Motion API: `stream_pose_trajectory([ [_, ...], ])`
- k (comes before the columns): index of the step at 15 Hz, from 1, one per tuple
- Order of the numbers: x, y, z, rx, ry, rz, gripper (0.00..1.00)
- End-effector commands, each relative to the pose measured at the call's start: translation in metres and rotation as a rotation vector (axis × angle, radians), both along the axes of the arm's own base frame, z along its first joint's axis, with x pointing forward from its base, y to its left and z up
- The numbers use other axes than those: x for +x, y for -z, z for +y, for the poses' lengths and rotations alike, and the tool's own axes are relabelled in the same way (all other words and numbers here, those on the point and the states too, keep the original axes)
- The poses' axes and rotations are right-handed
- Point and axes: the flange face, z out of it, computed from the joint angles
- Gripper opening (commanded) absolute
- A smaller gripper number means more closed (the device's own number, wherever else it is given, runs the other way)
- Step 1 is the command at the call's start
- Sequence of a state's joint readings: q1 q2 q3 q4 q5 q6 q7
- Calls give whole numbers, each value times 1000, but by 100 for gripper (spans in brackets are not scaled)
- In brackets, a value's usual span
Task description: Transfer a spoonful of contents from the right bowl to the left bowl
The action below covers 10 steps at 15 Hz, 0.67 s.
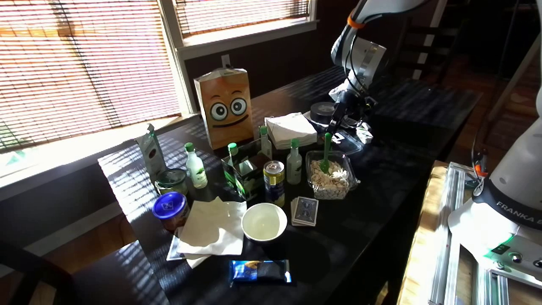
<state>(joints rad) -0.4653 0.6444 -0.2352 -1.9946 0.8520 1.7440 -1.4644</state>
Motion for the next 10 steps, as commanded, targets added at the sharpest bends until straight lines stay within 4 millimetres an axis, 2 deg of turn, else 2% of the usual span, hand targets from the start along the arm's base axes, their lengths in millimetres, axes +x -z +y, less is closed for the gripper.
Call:
stream_pose_trajectory([
  [1, 3, 2, -3, 17, -28, 4, 79],
  [2, 4, 2, -2, 17, -30, 5, 82],
  [6, 3, 3, 0, 22, -43, 9, 76],
  [8, 3, 3, 0, 24, -45, 8, 69],
  [10, 3, 3, 1, 24, -45, 6, 70],
])
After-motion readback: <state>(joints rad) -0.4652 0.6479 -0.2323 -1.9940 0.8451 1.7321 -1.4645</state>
